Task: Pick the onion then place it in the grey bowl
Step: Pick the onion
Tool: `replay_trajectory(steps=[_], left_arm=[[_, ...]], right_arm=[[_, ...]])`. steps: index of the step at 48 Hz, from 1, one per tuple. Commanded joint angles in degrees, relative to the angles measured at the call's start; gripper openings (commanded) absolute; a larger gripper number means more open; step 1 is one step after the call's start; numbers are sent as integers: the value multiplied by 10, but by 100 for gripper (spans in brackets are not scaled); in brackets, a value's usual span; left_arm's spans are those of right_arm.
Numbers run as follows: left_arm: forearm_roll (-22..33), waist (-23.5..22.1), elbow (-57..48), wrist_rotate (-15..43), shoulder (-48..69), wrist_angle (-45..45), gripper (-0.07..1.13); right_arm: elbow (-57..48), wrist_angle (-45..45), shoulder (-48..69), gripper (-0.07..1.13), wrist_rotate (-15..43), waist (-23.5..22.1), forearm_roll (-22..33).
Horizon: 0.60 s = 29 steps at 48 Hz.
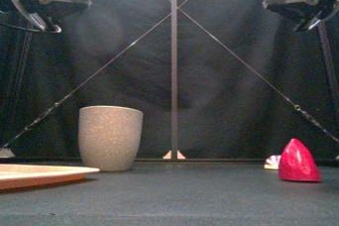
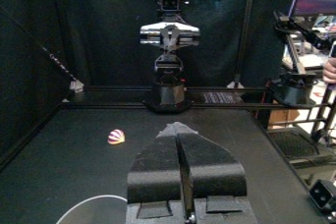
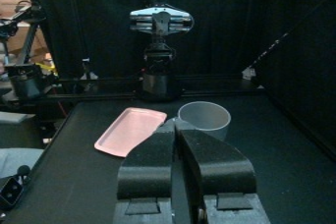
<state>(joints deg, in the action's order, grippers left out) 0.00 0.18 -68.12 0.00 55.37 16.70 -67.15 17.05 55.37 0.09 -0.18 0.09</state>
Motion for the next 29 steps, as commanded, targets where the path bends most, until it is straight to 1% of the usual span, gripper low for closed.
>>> replay_trajectory(steps=[1, 5, 10, 14, 17, 24, 26, 29], left_arm=[[-2, 3, 20, 2, -4, -42, -1], [-2, 7, 27, 2, -4, -80, -2], [-4, 20, 33, 3, -1, -116, 0], [-6, 34, 34, 3, 2, -130, 0], [-5, 46, 34, 2, 4, -137, 0], [-6, 51, 34, 3, 6, -140, 0], [-7, 51, 34, 4, 6, -140, 0], [-10, 52, 34, 4, 6, -140, 0]], right_arm=[[8, -1, -13, 6, 2, -15, -5], [11, -9, -29, 13, 6, -47, -20], [20, -37, -55, 30, 12, -99, -50], [32, -67, -76, 49, 13, -137, -69], [40, -88, -92, 66, 13, -164, -82], [49, -134, -135, 102, 13, -217, -95], [48, -146, -149, 106, 13, -229, -96], [48, -163, -171, 107, 11, -246, -91]])
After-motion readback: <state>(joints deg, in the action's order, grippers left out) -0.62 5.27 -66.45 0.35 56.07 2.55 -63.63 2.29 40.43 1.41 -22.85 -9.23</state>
